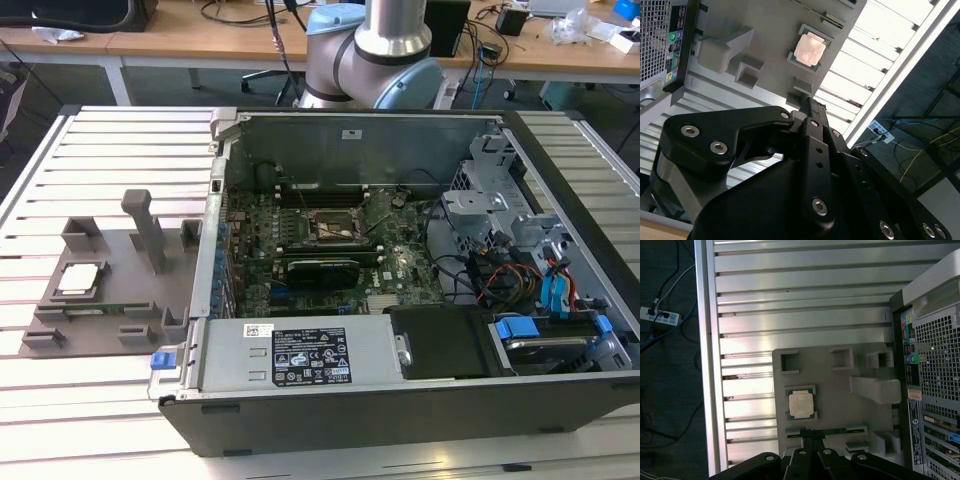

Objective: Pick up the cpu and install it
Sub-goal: 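Pick up the cpu and move it towards the insertion slot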

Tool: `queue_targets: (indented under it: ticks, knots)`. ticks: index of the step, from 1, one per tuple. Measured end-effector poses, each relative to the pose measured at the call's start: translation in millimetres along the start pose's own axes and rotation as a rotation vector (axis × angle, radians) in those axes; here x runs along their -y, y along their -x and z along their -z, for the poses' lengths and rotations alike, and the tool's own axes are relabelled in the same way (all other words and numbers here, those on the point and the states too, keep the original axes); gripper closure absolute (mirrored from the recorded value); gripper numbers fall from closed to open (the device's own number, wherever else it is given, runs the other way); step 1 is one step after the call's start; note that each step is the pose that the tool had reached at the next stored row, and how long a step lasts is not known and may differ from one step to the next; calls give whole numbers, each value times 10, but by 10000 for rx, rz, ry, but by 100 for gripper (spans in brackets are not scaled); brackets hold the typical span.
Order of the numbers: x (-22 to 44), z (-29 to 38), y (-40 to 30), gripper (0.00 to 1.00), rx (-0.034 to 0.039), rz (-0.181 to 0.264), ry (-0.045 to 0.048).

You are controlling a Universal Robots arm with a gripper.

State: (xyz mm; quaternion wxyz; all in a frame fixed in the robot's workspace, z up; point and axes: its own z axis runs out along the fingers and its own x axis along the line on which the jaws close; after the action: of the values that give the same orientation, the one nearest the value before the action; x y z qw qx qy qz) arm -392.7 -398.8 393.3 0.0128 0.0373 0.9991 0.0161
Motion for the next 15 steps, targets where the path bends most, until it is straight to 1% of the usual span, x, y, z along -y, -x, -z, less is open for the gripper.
queue_targets:
  ticks: [1,5,6,7,9,10,11,12,13,15]
  knots:
    - [0,0,0,89,0,1,0]
    - [0,0,-1,64,0,0,0]
    - [0,0,-1,64,0,0,0]
    - [0,0,-1,58,0,0,0]
    - [0,0,-1,34,-1,0,0]
    - [0,0,-2,34,1,1,-5]
    - [0,0,-4,34,4,115,-134]
    - [1,-2,-2,34,5,344,-231]
    - [1,-6,-1,34,2,427,-242]
    - [1,-40,0,34,1,425,-244]
